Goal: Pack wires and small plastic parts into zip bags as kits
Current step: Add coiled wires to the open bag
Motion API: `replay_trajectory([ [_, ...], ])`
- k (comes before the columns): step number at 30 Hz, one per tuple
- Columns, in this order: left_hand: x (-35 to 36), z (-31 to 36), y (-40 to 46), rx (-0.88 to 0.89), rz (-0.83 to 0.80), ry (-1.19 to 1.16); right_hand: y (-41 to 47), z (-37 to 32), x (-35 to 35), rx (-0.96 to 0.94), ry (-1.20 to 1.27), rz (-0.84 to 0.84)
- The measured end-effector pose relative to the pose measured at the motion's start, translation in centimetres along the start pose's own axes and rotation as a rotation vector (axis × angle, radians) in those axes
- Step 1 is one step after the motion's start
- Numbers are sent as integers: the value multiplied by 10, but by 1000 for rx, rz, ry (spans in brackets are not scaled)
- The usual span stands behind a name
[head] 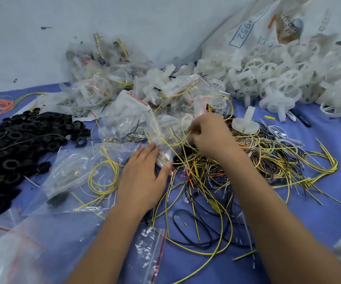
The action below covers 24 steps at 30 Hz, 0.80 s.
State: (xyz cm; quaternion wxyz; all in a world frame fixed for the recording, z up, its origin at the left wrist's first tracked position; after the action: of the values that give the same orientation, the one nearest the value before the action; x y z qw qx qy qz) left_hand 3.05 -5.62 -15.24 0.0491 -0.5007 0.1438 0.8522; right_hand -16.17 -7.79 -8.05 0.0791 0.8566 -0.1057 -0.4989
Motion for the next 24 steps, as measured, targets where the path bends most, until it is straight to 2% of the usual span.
replay_trajectory([
  [6,-3,2,-1,-7,8,-54,6,-14,19,-137,-24,-94],
  [8,-4,1,-2,-6,11,-81,10,-9,13,-144,79,-201],
  [10,-5,1,-3,-10,18,-125,15,-1,2,-101,299,-288],
  [11,-5,1,-3,-16,27,-164,20,5,-5,-50,424,-245],
  [13,-7,1,-2,-41,62,-267,38,24,-17,131,591,37],
  [14,-9,1,-2,-55,93,-323,46,36,-24,222,513,211],
  [15,-11,1,-2,-67,141,-376,52,46,-29,284,335,348],
  [16,-13,0,-2,-77,207,-421,56,54,-31,321,149,419],
  [17,-16,-1,-3,-94,276,-451,61,59,-30,329,10,413],
  [19,-18,-5,-2,-153,365,-475,71,64,-22,295,-131,294],
  [24,-16,-10,1,-222,357,-480,91,57,0,155,-108,163],
])
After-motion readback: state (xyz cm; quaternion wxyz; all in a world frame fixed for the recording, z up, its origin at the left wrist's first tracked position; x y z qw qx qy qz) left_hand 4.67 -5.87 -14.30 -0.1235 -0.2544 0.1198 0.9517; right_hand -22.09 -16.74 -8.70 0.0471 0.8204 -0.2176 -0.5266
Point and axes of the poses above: each hand's wrist, its own y-axis towards the middle knuckle, its own x-axis out of the palm, z = x × y, the point moved 3 cm from there along y, towards the middle knuckle, and after that the axes turned 4 degrees about -x, right-handed, at the moved point
